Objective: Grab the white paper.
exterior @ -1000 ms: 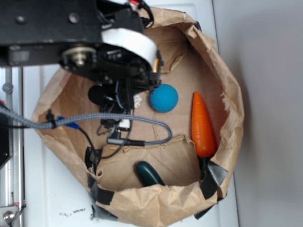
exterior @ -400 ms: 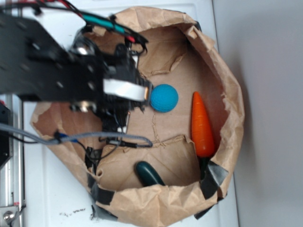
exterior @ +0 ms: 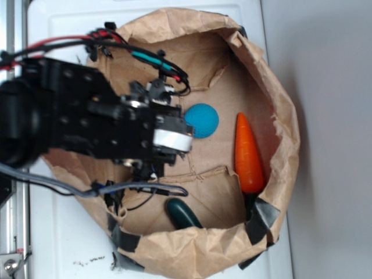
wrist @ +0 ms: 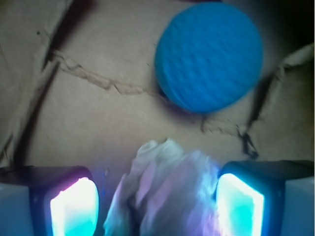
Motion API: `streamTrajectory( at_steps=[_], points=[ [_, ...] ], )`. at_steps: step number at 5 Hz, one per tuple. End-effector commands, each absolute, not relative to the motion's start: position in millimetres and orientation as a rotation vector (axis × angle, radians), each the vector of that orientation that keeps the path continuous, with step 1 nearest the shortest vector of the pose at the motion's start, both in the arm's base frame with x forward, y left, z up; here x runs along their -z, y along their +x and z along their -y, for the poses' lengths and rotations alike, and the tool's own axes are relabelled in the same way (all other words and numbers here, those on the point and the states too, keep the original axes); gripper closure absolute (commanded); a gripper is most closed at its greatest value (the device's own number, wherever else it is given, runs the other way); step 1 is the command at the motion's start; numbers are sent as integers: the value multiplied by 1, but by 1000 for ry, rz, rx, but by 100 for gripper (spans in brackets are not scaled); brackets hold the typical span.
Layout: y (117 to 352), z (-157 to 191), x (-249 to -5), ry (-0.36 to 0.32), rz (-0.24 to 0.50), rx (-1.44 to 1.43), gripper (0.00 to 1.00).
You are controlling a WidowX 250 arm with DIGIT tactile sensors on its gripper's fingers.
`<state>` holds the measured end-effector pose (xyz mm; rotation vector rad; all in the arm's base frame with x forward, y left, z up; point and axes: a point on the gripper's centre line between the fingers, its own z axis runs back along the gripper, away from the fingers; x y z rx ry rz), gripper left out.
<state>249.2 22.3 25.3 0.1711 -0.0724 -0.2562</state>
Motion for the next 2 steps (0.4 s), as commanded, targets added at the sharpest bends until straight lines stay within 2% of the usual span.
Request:
streamTrajectory(
  at_steps=[1, 2],
  points=[
    [274, -15, -37, 166, 157, 212, 100],
    [280, -16, -47, 138, 182, 196, 100]
  ],
)
